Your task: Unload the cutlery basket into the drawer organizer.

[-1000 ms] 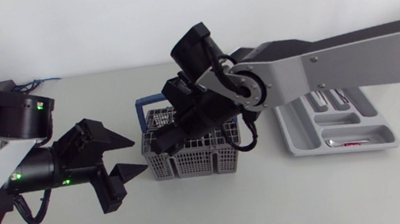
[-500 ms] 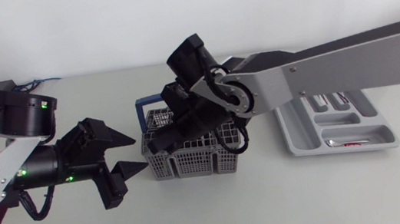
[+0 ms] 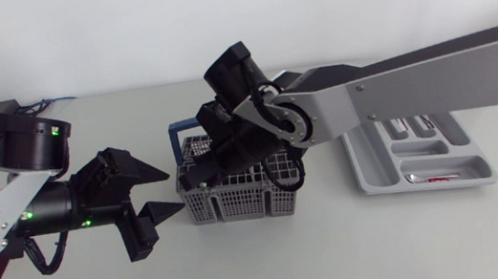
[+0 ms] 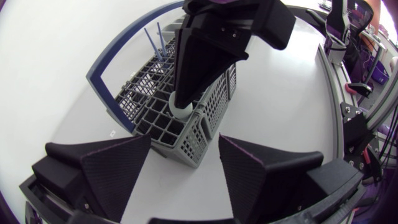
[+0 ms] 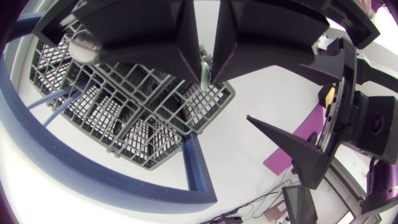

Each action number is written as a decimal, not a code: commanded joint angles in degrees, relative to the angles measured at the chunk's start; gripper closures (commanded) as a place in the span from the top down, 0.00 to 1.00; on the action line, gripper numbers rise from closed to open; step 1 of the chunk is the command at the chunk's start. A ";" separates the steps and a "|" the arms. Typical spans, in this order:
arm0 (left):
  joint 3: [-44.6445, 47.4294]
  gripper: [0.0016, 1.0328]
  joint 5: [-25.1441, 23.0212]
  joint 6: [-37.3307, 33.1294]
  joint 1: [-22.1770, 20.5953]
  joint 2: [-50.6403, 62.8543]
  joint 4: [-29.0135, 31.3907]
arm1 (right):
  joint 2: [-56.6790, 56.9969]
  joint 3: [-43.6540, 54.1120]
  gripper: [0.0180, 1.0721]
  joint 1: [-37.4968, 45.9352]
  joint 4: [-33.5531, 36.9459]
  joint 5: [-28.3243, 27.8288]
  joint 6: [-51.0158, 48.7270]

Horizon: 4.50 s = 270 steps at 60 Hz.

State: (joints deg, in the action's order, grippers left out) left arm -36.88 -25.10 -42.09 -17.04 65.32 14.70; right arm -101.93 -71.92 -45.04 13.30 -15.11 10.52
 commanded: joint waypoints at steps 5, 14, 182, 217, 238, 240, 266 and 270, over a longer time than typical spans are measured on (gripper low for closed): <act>2.25 0.92 -0.83 -1.16 -0.10 0.86 -0.46 | -0.90 -1.03 0.08 -0.75 -1.17 0.26 1.25; 2.34 0.92 -0.83 -1.24 -0.01 0.86 -0.55 | 0.24 -0.77 0.07 -0.67 -1.26 0.17 0.99; -12.07 0.93 5.33 1.83 -11.00 7.45 5.69 | 14.83 30.79 0.24 49.87 0.67 21.79 -29.51; -15.59 0.93 5.33 1.66 -12.41 11.67 5.60 | 34.52 29.73 0.58 45.92 10.43 11.51 -26.43; -16.47 0.93 5.33 1.66 -12.67 12.82 5.69 | 36.28 23.32 0.61 33.26 17.02 -0.53 -13.95; -16.47 0.93 5.33 1.66 -12.67 12.82 5.69 | 36.28 22.79 0.61 32.03 17.02 -1.41 -13.51; -15.24 0.94 5.15 0.43 -12.49 12.90 5.60 | 29.24 12.86 0.75 14.63 20.10 13.27 10.48; -15.32 0.94 5.15 0.43 -12.49 12.99 5.60 | 28.37 11.98 0.75 13.04 19.92 13.27 11.36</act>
State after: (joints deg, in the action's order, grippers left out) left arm -51.92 -19.62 -40.56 -29.08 77.10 20.27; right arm -71.99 -58.11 -30.55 32.47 -2.50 18.83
